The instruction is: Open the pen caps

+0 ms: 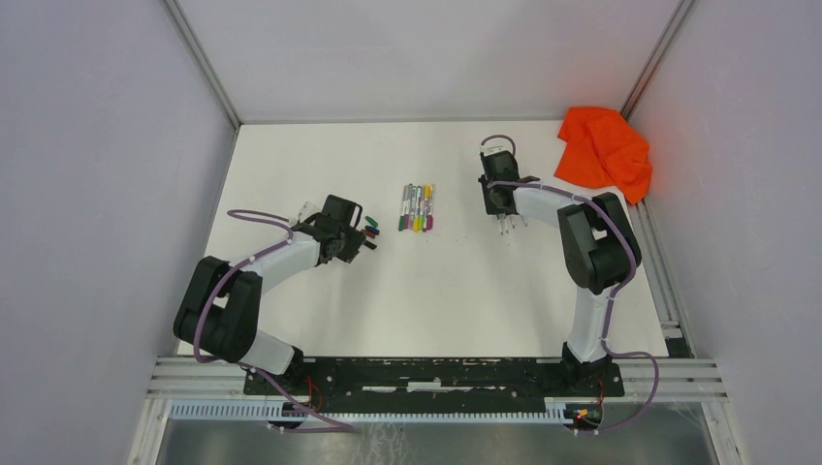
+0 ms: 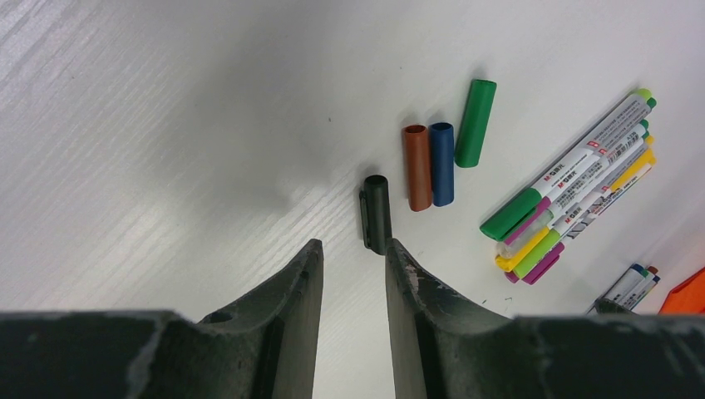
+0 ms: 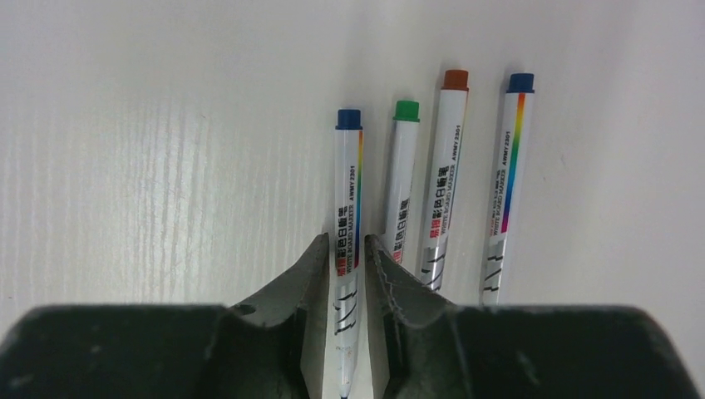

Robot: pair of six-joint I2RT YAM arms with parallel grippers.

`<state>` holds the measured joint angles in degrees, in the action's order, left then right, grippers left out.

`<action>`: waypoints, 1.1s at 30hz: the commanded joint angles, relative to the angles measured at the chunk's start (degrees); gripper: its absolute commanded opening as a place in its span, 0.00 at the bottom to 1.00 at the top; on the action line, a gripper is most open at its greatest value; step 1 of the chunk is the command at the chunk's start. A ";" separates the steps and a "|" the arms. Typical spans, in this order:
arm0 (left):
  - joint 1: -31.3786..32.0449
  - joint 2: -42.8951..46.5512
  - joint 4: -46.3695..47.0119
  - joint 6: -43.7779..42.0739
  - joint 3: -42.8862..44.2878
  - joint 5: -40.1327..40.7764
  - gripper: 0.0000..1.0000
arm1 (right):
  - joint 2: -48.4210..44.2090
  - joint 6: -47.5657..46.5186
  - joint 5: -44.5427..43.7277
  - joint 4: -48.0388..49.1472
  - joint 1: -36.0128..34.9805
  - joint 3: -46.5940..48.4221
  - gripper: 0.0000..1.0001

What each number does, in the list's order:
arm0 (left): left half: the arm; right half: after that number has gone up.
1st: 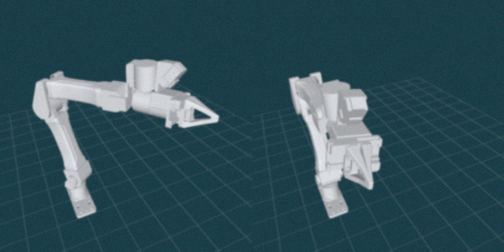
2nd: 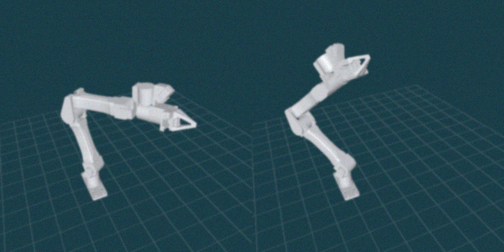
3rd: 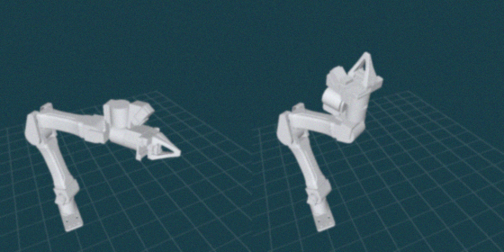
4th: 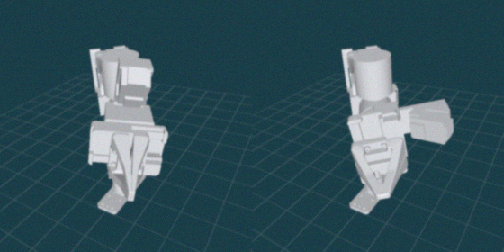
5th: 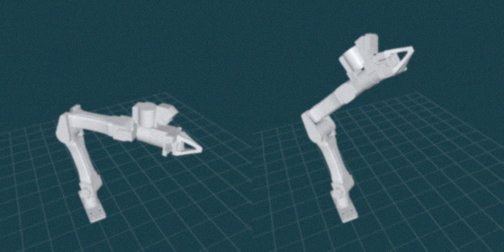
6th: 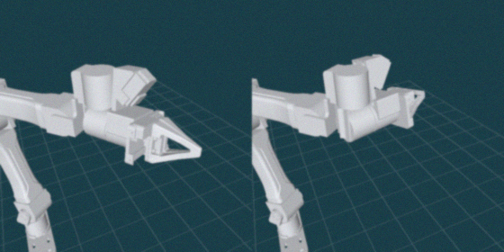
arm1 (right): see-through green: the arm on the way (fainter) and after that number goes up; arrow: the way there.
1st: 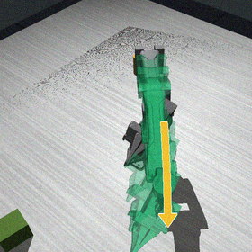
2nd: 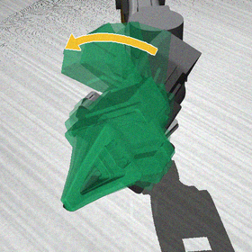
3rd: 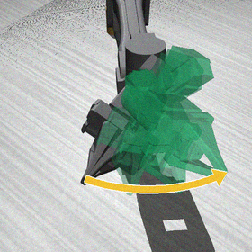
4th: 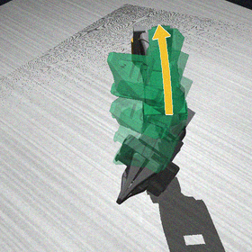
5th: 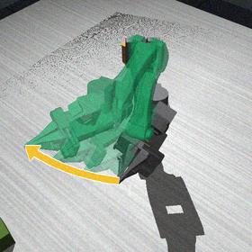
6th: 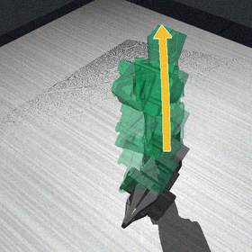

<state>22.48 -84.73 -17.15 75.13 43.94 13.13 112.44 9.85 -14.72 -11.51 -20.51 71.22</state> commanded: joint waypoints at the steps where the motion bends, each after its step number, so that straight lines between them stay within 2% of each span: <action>1: -0.11 0.47 1.32 -3.15 0.00 -0.20 0.40 | 0.33 -1.56 -1.75 -3.93 0.33 2.98 0.29; 11: -0.15 1.22 1.42 -3.74 0.26 -0.29 0.41 | -1.53 -3.19 -0.02 -5.18 0.12 8.10 0.36; 15: -0.14 1.46 1.58 -4.06 0.35 -0.42 0.47 | -1.89 -3.10 0.50 -5.70 -0.70 10.36 0.37; 17: -0.12 1.62 1.82 -4.16 0.35 -0.62 0.53 | -1.45 -2.63 1.09 -6.36 -1.46 12.11 0.37; 26: -0.14 3.74 4.31 -6.36 -0.29 -1.79 0.93 | 5.83 0.48 3.63 -9.67 -7.37 23.44 0.39; 29: -0.04 4.66 5.70 -7.47 -0.91 -2.48 0.99 | 8.83 2.10 4.25 -10.97 -8.85 27.50 0.39; 33: -0.10 5.58 6.25 -8.78 -1.05 -2.92 1.00 | 12.33 3.87 4.64 -12.41 -9.95 31.47 0.40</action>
<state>22.48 -81.45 -13.47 70.13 43.33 11.31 121.69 10.87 -10.46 -20.58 -29.98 98.35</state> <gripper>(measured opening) 0.994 0.395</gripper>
